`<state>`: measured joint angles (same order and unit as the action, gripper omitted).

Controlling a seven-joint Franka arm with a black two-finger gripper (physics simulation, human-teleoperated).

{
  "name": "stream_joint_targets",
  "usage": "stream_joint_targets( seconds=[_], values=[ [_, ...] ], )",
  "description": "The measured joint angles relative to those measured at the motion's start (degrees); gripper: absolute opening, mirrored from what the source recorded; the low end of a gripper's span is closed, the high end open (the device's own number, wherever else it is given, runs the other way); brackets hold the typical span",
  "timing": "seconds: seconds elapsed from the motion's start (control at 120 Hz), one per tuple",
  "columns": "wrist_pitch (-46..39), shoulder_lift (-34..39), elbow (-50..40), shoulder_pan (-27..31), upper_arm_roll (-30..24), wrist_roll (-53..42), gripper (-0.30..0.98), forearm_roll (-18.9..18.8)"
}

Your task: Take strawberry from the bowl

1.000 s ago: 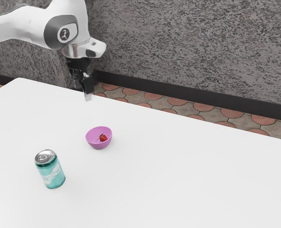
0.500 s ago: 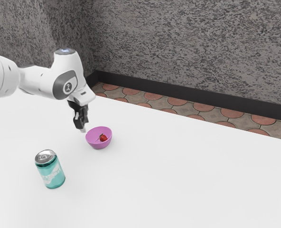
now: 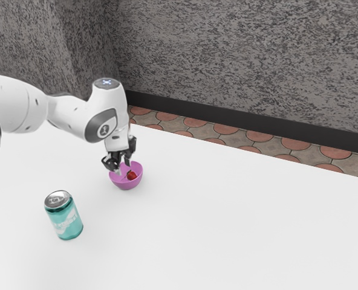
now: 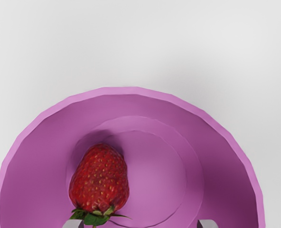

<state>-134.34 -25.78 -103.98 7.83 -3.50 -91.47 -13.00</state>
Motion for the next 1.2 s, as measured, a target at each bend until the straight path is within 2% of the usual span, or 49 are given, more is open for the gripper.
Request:
stream_joint_targets(
  seconds=[0.508,1.2],
  values=[
    [-3.6,-3.0,0.5,0.5,-0.8,-11.6,0.28,0.0],
    [-5.5,-5.7,1.6,0.8,-0.8,-17.1,0.20,0.6]
  ],
)
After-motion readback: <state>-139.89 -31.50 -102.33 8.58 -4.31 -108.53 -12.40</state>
